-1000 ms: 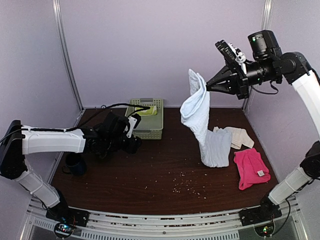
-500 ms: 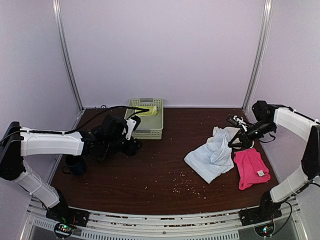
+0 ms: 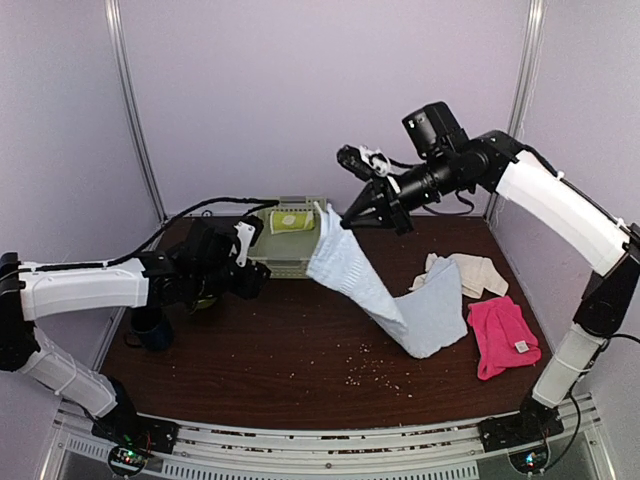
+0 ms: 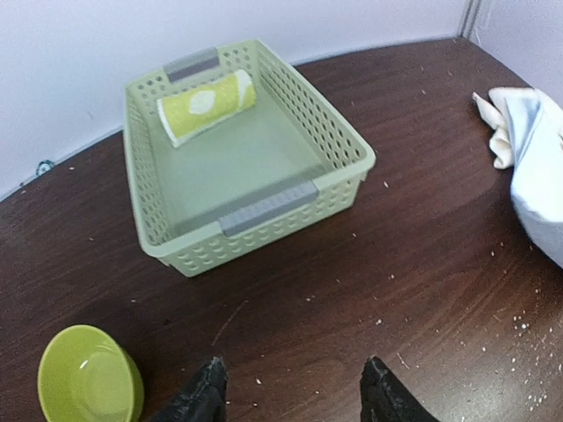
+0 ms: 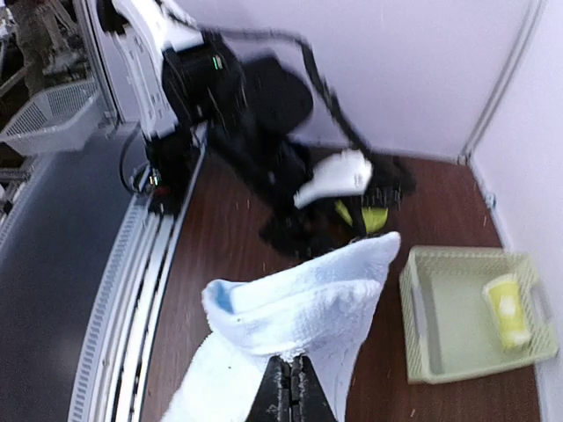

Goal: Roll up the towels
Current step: Pick up the towel from the center of the board.

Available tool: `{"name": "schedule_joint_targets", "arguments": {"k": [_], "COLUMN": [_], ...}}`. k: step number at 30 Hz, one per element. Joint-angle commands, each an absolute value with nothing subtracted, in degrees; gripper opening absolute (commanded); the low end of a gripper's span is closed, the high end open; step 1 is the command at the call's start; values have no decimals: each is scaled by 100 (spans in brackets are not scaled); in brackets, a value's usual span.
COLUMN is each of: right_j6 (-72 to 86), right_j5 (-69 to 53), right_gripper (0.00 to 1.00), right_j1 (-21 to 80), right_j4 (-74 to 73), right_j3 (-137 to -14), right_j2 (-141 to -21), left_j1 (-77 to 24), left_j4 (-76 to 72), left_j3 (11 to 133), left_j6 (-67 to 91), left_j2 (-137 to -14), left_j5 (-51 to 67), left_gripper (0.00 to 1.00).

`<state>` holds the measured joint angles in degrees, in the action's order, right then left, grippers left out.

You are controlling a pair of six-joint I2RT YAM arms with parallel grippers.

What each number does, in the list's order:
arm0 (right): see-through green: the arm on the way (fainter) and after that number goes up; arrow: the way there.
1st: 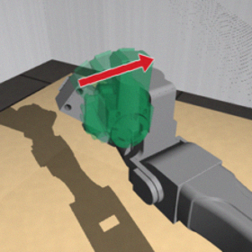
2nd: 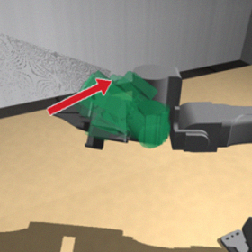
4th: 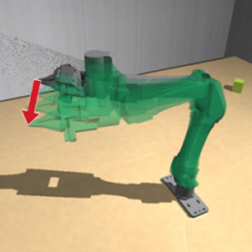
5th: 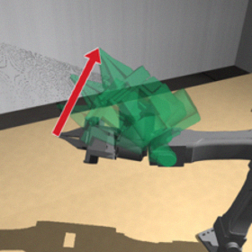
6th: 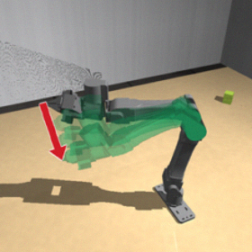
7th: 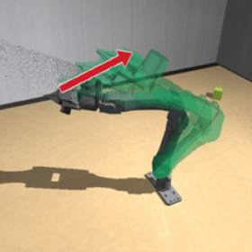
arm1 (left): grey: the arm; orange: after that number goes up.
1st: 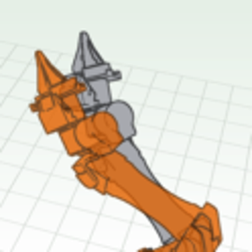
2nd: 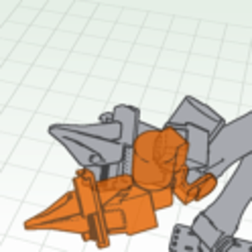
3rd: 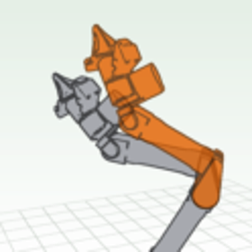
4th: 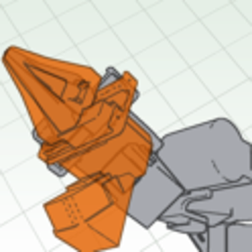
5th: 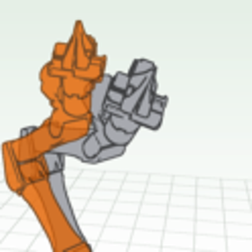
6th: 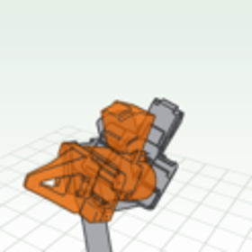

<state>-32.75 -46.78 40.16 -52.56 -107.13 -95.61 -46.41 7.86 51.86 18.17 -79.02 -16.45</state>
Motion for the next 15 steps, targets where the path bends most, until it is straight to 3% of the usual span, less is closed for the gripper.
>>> {"name": "schedule_joint_targets", "arguments": {"k": [1, 4, 7, 9, 13, 15], "right_j6": [-2410, -1662, -1999, -2336, -2648, -3416], "right_j5": [-5472, -5982, -5769, -5405, -5522, -4869], "right_gripper": [0, 0, 0, 0, 0, 0], "right_j1": [4445, 4478, 4375, 4137, 2815, 2262], "right_j4": [-5250, -4315, -4784, -4722, -4551, -4767], "right_j3": [-13135, -13569, -13882, -12842, -9578, -8249], "right_j2": [-9796, -9577, -9493, -9056, -8138, -7681], "left_j1": [-4471, -4404, -4406, -4404, -4408, -4403], "left_j4": [915, 850, 698, 590, 547, 501], "left_j3": [5307, 5204, 5097, 5039, 5010, 5021], "left_j6": [1995, 2124, 2207, 2215, 2106, 1950], "left_j2": [-7307, -7154, -7151, -7203, -7367, -7479], "left_j5": [-2097, -2123, -2066, -1982, -1885, -1667], "left_gripper": [54, 54, 54, 54, 54, 54]}}
